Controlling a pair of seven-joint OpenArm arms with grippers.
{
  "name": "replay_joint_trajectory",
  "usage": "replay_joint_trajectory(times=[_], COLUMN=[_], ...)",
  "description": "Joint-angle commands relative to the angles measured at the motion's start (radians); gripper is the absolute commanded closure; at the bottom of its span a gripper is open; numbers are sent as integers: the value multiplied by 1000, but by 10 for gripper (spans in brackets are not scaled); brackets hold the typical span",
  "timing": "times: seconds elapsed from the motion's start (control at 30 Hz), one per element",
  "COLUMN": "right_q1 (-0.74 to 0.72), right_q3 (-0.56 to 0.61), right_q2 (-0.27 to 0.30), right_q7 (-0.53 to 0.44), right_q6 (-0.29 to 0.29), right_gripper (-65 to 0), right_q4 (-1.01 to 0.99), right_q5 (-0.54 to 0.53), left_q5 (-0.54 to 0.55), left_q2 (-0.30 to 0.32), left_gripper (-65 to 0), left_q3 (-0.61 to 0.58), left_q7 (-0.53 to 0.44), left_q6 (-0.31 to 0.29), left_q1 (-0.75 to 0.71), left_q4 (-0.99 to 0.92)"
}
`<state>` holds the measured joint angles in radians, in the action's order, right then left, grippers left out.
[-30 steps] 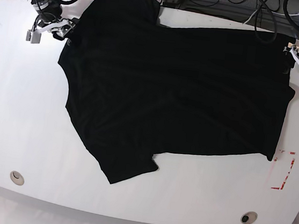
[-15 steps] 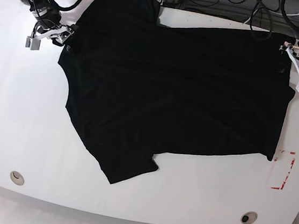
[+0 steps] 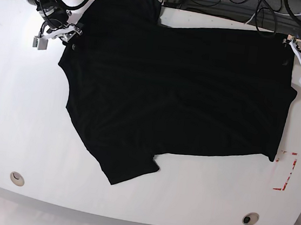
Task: Layout the t-shirt on the table in an organized manner, then fold the t-shirt properly
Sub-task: 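Hold the shoulder edges with both grippers, keeping the shirt taut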
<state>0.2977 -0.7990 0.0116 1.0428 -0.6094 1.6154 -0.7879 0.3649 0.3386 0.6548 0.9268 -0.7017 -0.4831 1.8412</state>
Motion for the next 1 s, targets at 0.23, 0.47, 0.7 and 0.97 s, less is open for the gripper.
replay_joint_trajectory(times=[0.23, 0.47, 0.7, 0.97], right_q1=[2, 2, 2, -1], right_q3=[-1, 7, 45, 46], right_q2=[12, 14, 14, 14], right_q7=[4, 4, 4, 4], right_q6=[-2, -2, -2, -2], right_gripper=[-3, -3, -3, -3], right_q4=[12, 12, 12, 10], right_q5=[-3, -1, -1, -1], left_q5=[9, 9, 9, 9], left_q2=[11, -2, -3, -37], left_gripper=[-454, -482, -542, -547], left_q3=[90, 133, 132, 119], left_q7=[-16, -10, 93, 107], left_q6=[4, 4, 4, 4], left_q1=[-82, -110, -105, -102], left_q4=[18, 13, 13, 13])
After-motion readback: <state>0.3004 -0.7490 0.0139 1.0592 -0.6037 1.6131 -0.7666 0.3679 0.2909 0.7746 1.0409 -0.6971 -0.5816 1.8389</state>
